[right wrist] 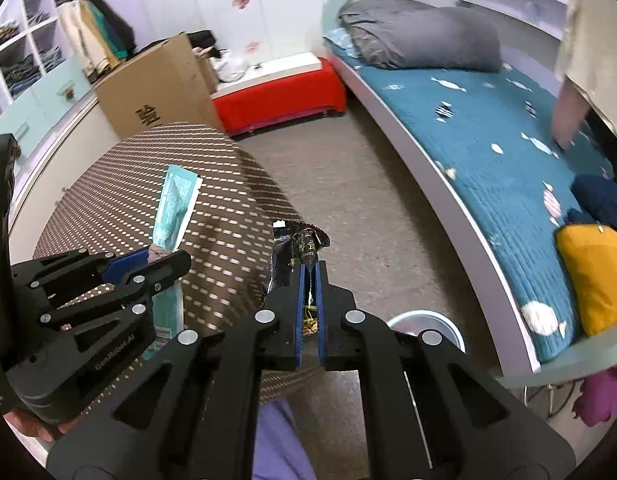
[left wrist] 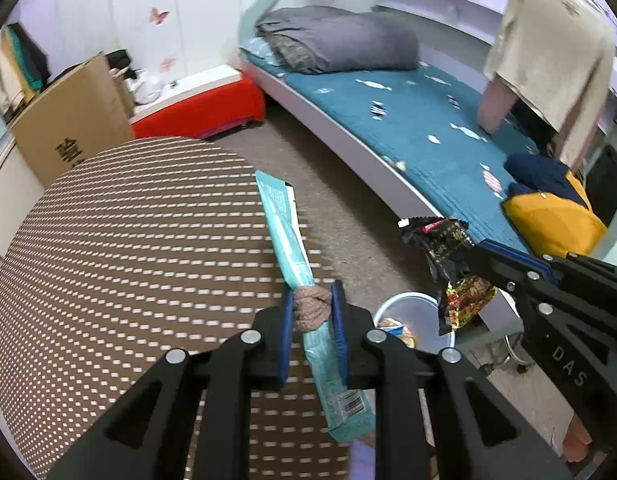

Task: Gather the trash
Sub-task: 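Carry the teal tube and snack wrapper with both tools over the bucket, then open both tools over the bucket, dropping the tube and wrapper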

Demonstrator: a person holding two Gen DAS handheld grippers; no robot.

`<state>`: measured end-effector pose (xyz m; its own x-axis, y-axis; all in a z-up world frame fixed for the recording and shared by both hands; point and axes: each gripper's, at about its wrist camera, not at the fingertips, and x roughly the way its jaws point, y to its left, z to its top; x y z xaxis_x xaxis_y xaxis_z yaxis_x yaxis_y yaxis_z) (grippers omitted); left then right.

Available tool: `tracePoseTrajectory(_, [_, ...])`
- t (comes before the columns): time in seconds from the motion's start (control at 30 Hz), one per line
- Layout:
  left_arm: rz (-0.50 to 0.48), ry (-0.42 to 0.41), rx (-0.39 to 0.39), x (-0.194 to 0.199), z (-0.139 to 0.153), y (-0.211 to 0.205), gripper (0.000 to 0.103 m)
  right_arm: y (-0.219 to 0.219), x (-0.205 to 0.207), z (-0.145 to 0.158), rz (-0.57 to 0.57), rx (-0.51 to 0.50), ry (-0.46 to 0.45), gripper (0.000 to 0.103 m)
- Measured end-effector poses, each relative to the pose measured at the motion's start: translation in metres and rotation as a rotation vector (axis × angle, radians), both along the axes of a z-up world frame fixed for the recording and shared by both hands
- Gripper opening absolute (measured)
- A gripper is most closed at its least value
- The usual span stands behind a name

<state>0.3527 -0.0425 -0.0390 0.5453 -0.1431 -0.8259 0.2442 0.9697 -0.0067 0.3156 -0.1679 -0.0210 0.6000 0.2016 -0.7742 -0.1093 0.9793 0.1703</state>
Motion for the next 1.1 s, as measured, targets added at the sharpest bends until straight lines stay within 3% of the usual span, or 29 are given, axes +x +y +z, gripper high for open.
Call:
tracePoseTrajectory(0.4, [-0.151,0.046,0.022,-0.018,-0.027,-0.089,0.018,-0.087,-0.031,-0.023,-0.157,0.019,0.042,0.005])
tracePoseTrajectory(0.93, [-0.327,0.161,0.062,-0.026,-0.088,-0.202,0.019,-0.185,-0.067,-0.077,-0.349,0.047,0.158,0.005])
tracePoseTrajectory(0.97, [-0.334,0.161,0.058,-0.027,-0.092,-0.207,0.021,-0.19,-0.069,-0.08,-0.361,0.048,0.165,0.005])
tracePoseTrajectory(1.07, [-0.299,0.18,0.071,-0.025,-0.103,-0.214,0.064,-0.203,-0.076,-0.089,-0.392,0.05,0.19,0.006])
tracePoseTrajectory(1.1, [-0.299,0.173,0.063,-0.024,-0.105,-0.214,0.064,-0.205,-0.077,-0.091,-0.396,0.051,0.195,0.006])
